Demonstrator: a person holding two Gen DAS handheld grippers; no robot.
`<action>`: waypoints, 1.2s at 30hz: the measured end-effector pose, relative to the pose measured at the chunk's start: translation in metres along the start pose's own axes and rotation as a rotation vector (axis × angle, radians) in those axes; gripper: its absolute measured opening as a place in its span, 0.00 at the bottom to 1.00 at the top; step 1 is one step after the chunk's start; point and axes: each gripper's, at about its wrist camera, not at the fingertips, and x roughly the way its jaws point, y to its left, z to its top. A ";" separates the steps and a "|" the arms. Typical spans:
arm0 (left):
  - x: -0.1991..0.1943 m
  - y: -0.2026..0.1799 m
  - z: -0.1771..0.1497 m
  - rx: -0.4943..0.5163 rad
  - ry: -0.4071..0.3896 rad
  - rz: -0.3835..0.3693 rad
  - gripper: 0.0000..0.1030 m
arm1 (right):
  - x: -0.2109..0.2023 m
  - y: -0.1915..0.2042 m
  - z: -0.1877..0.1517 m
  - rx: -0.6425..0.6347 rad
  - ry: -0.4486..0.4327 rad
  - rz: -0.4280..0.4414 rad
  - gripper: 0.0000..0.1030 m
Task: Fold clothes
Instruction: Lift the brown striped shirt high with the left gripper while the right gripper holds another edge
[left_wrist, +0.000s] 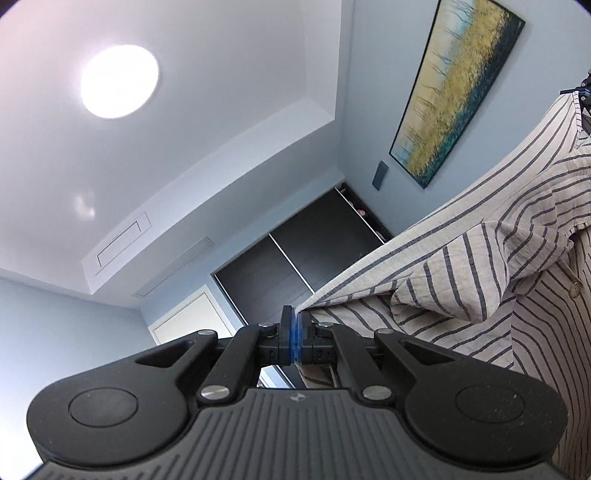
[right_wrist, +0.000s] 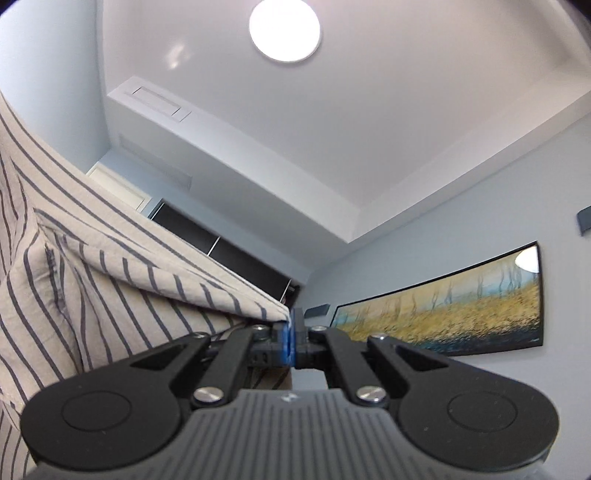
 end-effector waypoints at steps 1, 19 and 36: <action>0.000 0.003 0.002 -0.016 -0.016 0.010 0.00 | -0.002 -0.003 0.004 0.009 -0.013 0.000 0.01; 0.055 0.006 -0.052 -0.139 0.157 0.037 0.00 | 0.016 0.015 -0.024 0.100 0.127 0.132 0.01; -0.002 0.010 -0.006 -0.067 0.062 0.067 0.00 | -0.033 -0.001 0.012 0.149 0.044 0.111 0.01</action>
